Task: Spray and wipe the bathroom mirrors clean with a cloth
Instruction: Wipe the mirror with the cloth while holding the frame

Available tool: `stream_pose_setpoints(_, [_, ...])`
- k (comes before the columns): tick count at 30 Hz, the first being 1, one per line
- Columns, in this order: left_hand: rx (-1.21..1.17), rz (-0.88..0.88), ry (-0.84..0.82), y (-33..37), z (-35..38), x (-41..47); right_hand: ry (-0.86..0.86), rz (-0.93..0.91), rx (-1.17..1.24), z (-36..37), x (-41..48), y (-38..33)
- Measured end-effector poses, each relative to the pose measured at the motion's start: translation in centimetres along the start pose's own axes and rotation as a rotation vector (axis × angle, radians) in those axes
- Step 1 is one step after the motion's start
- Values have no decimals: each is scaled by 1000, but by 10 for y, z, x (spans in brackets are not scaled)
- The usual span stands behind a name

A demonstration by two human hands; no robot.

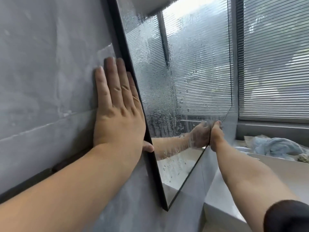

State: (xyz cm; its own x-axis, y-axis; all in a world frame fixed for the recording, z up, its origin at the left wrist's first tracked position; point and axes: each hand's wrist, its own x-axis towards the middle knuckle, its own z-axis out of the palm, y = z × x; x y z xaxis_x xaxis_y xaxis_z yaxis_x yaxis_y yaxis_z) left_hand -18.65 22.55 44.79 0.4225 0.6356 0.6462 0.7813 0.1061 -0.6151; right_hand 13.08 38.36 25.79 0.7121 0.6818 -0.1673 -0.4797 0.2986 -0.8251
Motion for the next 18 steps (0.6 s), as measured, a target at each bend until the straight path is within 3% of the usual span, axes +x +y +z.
stream_pose_setpoints(5, [16, -4, 23, 2, 3, -1, 10, 19, 51, -4, 49, 1])
stream_pose_setpoints(13, [61, -23, 11, 2, -1, -2, -21, 11, -9, -4, 36, -9])
stream_pose_setpoints(18, [97, -46, 25, 1, -6, -3, -51, -101, -162, -10, -5, 8])
